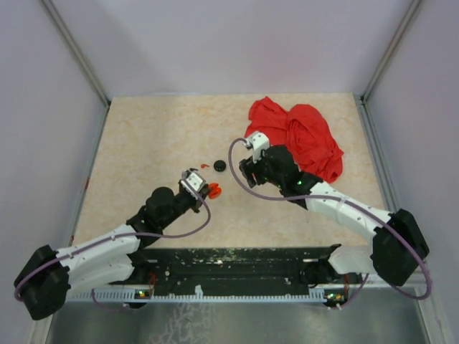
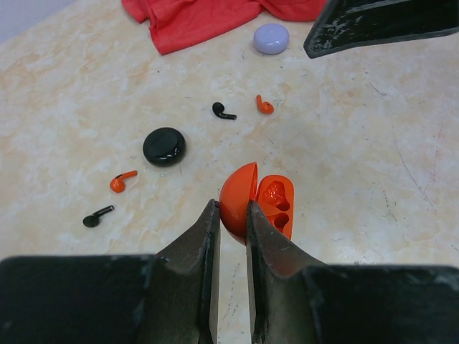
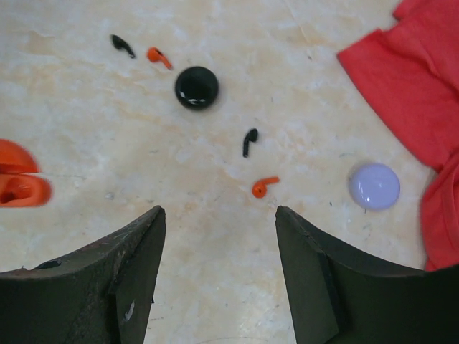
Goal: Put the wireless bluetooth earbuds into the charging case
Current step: Pick up the earbud from the center of the board.
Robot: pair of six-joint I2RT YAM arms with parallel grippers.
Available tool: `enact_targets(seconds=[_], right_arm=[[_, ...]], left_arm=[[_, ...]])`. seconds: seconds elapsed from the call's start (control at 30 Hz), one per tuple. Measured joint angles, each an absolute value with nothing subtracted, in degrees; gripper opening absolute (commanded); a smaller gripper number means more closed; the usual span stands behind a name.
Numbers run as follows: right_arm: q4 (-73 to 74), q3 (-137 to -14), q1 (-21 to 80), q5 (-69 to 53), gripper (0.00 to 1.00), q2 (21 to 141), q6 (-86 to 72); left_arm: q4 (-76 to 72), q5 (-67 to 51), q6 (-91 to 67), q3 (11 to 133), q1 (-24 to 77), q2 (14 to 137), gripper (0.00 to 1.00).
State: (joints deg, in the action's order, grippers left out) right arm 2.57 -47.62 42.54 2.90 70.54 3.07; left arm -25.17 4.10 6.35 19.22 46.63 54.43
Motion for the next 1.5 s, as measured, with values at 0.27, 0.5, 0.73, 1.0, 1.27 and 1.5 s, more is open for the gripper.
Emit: enact_targets(seconds=[0.27, 0.5, 0.73, 1.0, 1.27, 1.5], right_arm=[[3.4, -48.0, 35.3, 2.2, 0.58, 80.0, -3.6], [5.8, -52.0, 33.1, 0.4, 0.47, 90.8, -6.1], [6.2, -54.5, 32.7, -0.4, 0.39, 95.3, -6.6], [5.7, -57.0, 32.3, -0.5, 0.35, 100.7, -6.6], [5.5, -58.7, 32.2, -0.8, 0.32, 102.7, -6.6], [5.7, -60.4, 32.2, -1.0, 0.22, 104.4, -6.6]], left_arm=[[-27.9, 4.1, 7.5, 15.9, 46.6, 50.5, 0.0], [-28.6, 4.1, 7.6, 15.9, 46.6, 50.8, 0.0], [-29.6, 4.0, 7.6, 15.3, 46.6, 51.5, 0.0], [-29.8, 4.1, 7.6, 15.2, 46.6, 51.5, 0.0], [-30.0, 4.0, 7.5, 15.2, 46.6, 51.5, 0.0], [-30.0, 4.0, 7.5, 15.2, 46.6, 51.5, 0.0]])
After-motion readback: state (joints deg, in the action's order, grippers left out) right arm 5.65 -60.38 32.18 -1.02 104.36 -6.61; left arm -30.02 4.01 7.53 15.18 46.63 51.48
